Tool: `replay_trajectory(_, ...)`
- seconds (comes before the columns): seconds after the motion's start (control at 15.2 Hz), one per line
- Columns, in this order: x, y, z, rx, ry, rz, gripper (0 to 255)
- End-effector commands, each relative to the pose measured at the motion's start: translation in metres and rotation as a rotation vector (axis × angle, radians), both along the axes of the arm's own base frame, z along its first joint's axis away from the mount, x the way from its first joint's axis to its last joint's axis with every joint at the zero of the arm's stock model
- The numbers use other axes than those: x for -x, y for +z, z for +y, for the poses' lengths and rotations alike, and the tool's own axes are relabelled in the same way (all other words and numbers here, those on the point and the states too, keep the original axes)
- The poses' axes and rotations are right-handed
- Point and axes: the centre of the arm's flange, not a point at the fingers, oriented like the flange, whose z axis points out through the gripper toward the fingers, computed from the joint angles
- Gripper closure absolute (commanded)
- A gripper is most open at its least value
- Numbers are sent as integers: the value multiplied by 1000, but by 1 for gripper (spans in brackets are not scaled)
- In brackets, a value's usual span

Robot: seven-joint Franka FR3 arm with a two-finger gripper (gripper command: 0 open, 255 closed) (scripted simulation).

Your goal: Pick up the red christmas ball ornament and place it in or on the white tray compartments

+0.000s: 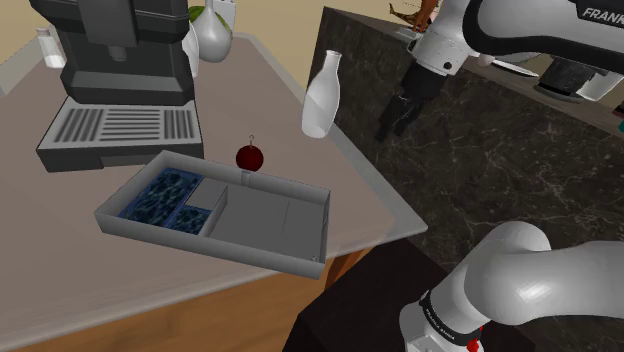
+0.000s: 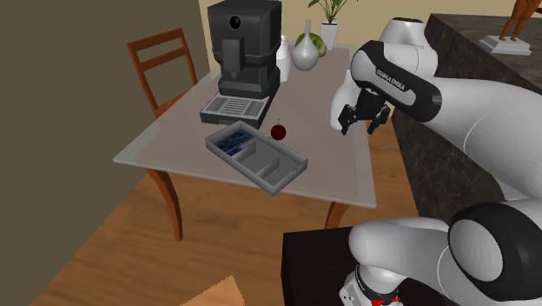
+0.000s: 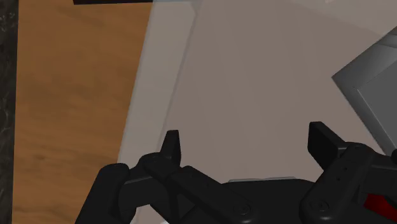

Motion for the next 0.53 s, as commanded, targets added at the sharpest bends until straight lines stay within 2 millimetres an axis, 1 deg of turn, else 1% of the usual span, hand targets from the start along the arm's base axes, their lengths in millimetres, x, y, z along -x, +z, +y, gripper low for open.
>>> replay_trajectory(0.0, 0, 0, 0, 0, 0, 0, 0)
replay_trajectory(0.46, -70, -29, 45, -71, 102, 5, 0)
